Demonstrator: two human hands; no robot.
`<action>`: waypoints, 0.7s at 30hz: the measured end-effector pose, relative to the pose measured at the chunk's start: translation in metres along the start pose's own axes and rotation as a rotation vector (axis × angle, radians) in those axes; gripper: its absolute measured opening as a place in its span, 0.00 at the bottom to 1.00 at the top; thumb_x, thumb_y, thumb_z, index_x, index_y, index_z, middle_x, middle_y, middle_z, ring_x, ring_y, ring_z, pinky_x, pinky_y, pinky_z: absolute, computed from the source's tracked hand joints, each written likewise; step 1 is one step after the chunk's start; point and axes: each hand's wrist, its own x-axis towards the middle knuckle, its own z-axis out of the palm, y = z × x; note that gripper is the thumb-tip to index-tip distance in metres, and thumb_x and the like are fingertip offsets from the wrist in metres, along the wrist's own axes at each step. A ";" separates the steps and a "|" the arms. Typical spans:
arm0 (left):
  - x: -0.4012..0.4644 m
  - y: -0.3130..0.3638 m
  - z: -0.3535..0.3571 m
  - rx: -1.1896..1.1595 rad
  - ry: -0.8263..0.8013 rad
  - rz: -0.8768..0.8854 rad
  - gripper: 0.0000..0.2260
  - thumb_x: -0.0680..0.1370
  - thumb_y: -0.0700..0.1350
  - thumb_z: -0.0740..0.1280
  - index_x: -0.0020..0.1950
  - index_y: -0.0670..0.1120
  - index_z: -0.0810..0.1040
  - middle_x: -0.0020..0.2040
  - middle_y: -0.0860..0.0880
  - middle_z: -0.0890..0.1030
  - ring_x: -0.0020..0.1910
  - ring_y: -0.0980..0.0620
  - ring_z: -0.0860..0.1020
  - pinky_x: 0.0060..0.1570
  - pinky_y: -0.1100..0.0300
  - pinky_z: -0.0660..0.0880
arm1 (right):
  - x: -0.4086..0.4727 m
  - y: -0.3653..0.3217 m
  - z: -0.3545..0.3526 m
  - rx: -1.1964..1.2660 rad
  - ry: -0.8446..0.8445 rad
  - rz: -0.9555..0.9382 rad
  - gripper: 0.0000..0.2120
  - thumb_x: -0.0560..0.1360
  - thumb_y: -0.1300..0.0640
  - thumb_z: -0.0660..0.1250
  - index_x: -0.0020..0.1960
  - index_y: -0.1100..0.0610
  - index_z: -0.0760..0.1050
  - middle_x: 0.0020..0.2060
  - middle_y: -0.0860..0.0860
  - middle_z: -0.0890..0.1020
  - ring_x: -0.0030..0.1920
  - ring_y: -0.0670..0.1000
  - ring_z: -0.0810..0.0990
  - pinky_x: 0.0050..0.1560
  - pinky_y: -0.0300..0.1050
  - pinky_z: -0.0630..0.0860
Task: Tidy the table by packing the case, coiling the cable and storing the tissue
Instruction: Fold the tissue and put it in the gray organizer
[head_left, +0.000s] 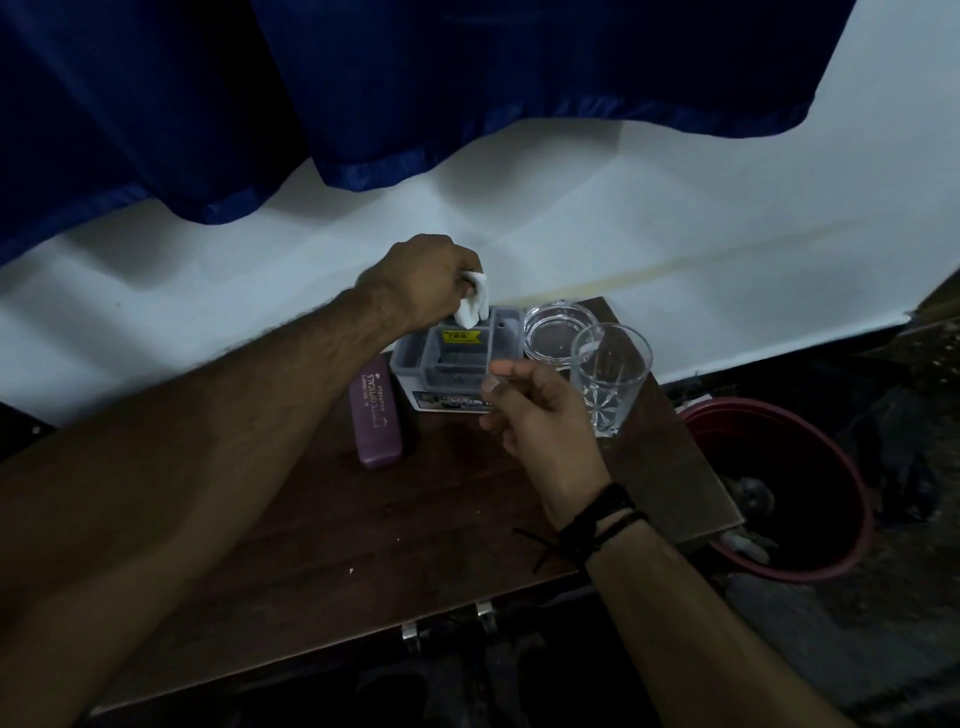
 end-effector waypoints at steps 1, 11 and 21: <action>0.000 0.000 0.001 0.000 0.014 -0.007 0.11 0.81 0.44 0.66 0.63 0.48 0.82 0.58 0.43 0.80 0.58 0.42 0.77 0.51 0.56 0.68 | 0.000 0.000 0.000 0.000 -0.001 0.000 0.07 0.79 0.59 0.69 0.57 0.54 0.80 0.48 0.53 0.83 0.35 0.44 0.80 0.31 0.30 0.71; -0.003 -0.003 0.018 0.009 -0.134 0.049 0.11 0.80 0.45 0.68 0.62 0.49 0.80 0.56 0.45 0.81 0.52 0.49 0.75 0.47 0.58 0.65 | 0.000 -0.002 0.000 -0.003 -0.004 -0.001 0.05 0.80 0.59 0.68 0.54 0.53 0.80 0.50 0.56 0.82 0.36 0.45 0.81 0.31 0.29 0.71; -0.017 -0.007 0.017 0.054 0.058 0.109 0.14 0.79 0.41 0.65 0.65 0.46 0.72 0.65 0.44 0.72 0.50 0.38 0.78 0.48 0.47 0.78 | 0.001 -0.001 0.000 -0.005 0.001 0.008 0.06 0.79 0.60 0.69 0.55 0.54 0.80 0.49 0.56 0.82 0.36 0.45 0.81 0.31 0.29 0.71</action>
